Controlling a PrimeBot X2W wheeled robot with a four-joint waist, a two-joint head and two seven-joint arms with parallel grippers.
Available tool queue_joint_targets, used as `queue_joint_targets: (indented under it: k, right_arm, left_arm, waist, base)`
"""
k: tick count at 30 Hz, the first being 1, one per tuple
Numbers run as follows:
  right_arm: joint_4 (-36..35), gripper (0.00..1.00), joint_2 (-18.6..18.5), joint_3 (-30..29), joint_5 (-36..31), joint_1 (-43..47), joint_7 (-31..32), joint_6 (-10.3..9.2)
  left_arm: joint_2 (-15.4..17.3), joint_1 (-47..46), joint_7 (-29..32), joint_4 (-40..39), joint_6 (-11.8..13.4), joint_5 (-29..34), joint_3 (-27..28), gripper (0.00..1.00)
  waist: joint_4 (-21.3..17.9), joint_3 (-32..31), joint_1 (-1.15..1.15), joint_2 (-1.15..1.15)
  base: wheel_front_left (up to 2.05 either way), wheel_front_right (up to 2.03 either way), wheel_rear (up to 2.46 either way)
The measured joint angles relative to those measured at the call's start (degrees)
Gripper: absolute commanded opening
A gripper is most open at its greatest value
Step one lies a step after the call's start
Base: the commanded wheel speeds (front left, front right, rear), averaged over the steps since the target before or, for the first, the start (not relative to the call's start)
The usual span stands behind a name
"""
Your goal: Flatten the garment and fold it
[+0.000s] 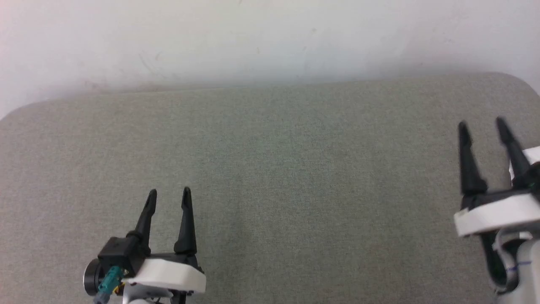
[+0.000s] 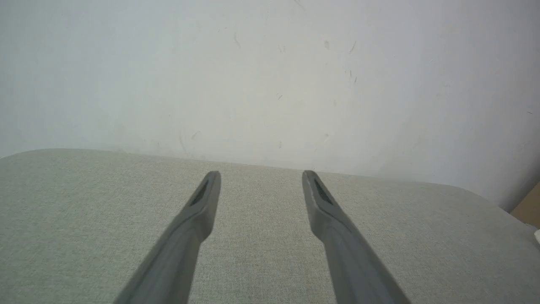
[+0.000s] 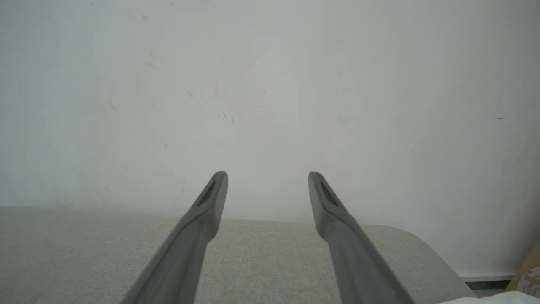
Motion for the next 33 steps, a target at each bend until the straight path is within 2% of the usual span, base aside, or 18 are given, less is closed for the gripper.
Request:
queue_joint_targets:
  k: [10,16,31,32,33]
  right_arm:
    - [-0.03,1.00,5.28,1.86,-3.76,9.03,-2.64,0.00]
    - [1.65,1.00,6.42,2.35,-5.28,11.99,-3.79,0.00]
    - [0.96,1.00,7.27,2.19,-5.30,11.95,-5.10,0.00]
    - [1.00,0.00,7.26,2.19,-5.26,11.95,-5.04,0.00]
    - [1.05,0.00,7.25,2.19,-5.25,11.95,-5.03,0.00]
  left_arm:
    - [0.00,2.58,0.00,0.67,0.94,1.16,-0.16,1.00]
    - [0.00,2.96,0.00,0.77,1.01,2.04,-0.74,1.00]
    - [0.00,3.61,0.00,-0.09,0.81,1.94,-0.77,1.00]
    - [0.00,3.61,0.07,-0.08,0.81,1.94,-0.75,0.00]
    - [0.00,3.61,0.10,-0.05,0.81,1.96,-0.74,0.00]
  waist:
    - [1.48,-1.80,0.00,0.00]
    - [2.47,-2.36,0.01,0.00]
    - [2.99,-2.06,0.01,0.00]
    - [2.99,-2.05,0.01,0.00]
    - [2.99,-2.05,0.01,0.00]
  base:
    - [0.00,0.00,0.00]
    - [0.00,0.00,0.00]
    - [0.00,0.00,0.00]
    - [0.00,0.00,0.00]
    - [0.00,0.00,0.00]
